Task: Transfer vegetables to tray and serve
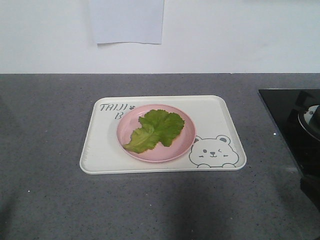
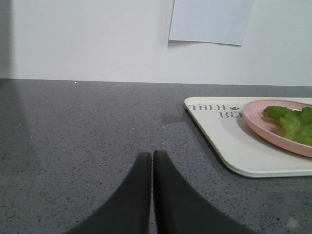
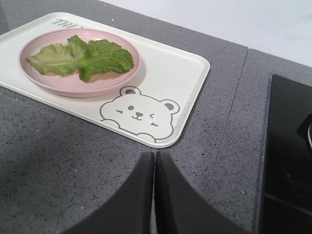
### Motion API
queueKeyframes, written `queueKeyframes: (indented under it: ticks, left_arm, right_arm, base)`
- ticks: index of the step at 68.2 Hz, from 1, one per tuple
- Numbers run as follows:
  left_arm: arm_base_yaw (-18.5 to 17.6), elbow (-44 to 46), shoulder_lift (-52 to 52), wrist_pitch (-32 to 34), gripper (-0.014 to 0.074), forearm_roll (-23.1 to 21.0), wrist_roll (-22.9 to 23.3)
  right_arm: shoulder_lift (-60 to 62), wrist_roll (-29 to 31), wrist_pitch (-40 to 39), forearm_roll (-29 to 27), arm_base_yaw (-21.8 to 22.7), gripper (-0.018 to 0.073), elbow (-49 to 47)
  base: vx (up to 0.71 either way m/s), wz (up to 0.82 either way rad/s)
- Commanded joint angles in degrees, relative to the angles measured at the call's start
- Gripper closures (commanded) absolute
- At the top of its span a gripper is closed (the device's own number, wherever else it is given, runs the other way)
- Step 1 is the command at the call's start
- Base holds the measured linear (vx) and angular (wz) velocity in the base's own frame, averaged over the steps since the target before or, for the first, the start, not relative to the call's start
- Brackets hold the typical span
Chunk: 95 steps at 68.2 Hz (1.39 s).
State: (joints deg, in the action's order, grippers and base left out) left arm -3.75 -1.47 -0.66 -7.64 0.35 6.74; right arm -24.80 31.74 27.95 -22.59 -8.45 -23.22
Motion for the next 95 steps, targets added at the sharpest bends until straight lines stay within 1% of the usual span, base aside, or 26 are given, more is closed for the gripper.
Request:
queueKeyframes:
  ticks: [1, 5, 7, 8, 10, 14, 18, 22, 25, 33, 44, 48, 55, 68, 95]
  left_arm:
    - [0.06, -1.52, -0.83, 3.77, 0.0602, -0.35, 0.50]
    - [0.06, -1.52, -0.83, 3.77, 0.0602, -0.35, 0.50]
    - [0.06, -1.52, -0.83, 3.77, 0.0602, -0.35, 0.50]
    - [0.06, -1.52, -0.83, 3.77, 0.0602, -0.35, 0.50]
    - [0.06, -1.52, -0.83, 3.77, 0.0602, -0.35, 0.50]
    - [0.06, -1.52, -0.83, 3.77, 0.0602, -0.35, 0.50]
    - [0.06, -1.52, -0.83, 3.77, 0.0602, -0.35, 0.50]
    - [0.06, -1.52, -0.83, 3.77, 0.0602, -0.35, 0.50]
    - [0.06, -1.52, -0.83, 3.77, 0.0602, -0.35, 0.50]
    - [0.06, -1.52, -0.83, 3.77, 0.0602, -0.35, 0.50]
    - [0.06, -1.52, -0.83, 3.77, 0.0602, -0.35, 0.50]
    - [0.06, -1.52, -0.83, 3.77, 0.0602, -0.35, 0.50]
    - [0.06, -1.52, -0.83, 3.77, 0.0602, -0.35, 0.50]
    - [0.06, -1.52, -0.83, 3.77, 0.0602, -0.35, 0.50]
    - [0.06, -1.52, -0.83, 3.77, 0.0602, -0.35, 0.50]
  right_arm:
    - [-0.20, -4.26, -5.34, 1.31, -0.05, 0.0565, -1.51]
    - [0.12, -8.68, -6.10, 5.17, -0.05, 0.0565, -1.51]
    - [0.36, -11.94, -6.40, 6.73, -0.05, 0.0565, -1.39]
    - [0.70, -14.02, -6.72, 8.42, -0.05, 0.0565, -1.24]
    - [1.39, -16.10, -7.45, 10.51, -0.05, 0.0565, -0.72]
    - [3.83, -23.15, -10.44, 14.09, -0.05, 0.0563, 1.89]
    - [6.07, -27.85, -14.36, 16.85, -0.05, 0.0561, 5.91]
    - [9.76, -31.74, -17.48, 19.04, -0.05, 0.0561, 9.69]
    - [12.86, -33.58, -18.95, 20.76, -0.05, 0.0561, 12.74]
    - [19.18, -37.65, -21.36, 23.08, -0.05, 0.0561, 18.72]
    - [26.03, -40.79, -25.58, 25.67, 0.04, 0.0561, 25.81]
    - [25.66, -42.35, -24.44, 26.76, 0.04, 0.0561, 25.70]
    - [25.87, -42.70, -24.68, 28.30, 1.41, 0.0561, 25.76]
    - [25.87, -42.81, -27.14, 27.75, 5.88, 0.0561, 25.76]
    - [25.87, -42.81, -27.95, 27.27, 6.75, 0.0561, 25.70]
  base:
    - [0.00, 0.00]
    - [0.00, 0.00]
    - [0.00, 0.00]
    - [0.00, 0.00]
    - [0.00, 0.00]
    - [0.00, 0.00]
    - [0.00, 0.00]
    - [0.00, 0.00]
    - [0.00, 0.00]
    - [0.00, 0.00]
    - [0.00, 0.00]
    - [0.00, 0.00]
    - [0.00, 0.00]
    - [0.00, 0.00]
    - [0.00, 0.00]
